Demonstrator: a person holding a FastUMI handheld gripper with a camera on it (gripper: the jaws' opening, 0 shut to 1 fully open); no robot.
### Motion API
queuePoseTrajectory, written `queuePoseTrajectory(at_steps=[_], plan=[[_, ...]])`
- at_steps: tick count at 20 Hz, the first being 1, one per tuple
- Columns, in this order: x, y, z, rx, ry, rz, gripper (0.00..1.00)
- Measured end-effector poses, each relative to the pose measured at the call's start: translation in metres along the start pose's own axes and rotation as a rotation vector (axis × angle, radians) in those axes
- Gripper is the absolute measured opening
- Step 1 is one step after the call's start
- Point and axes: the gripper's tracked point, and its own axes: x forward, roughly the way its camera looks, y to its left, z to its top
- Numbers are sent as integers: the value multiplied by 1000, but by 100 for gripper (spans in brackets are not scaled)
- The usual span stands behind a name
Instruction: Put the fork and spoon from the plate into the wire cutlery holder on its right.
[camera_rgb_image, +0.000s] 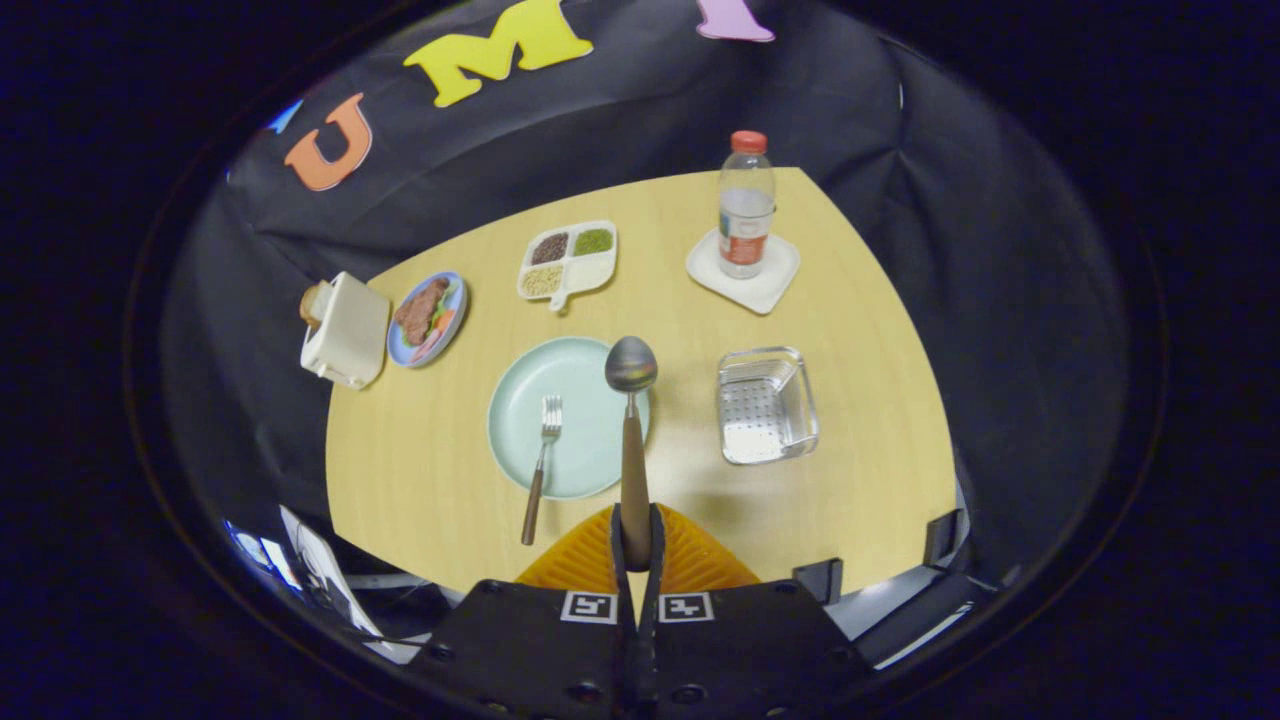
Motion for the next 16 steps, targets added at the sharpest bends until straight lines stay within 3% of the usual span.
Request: queuePoseTrajectory(at_steps=[6, 16], plan=[[-10, -59, -18, 84, 46, -83, 0], [51, -75, -13, 104, 190, -137, 0]])
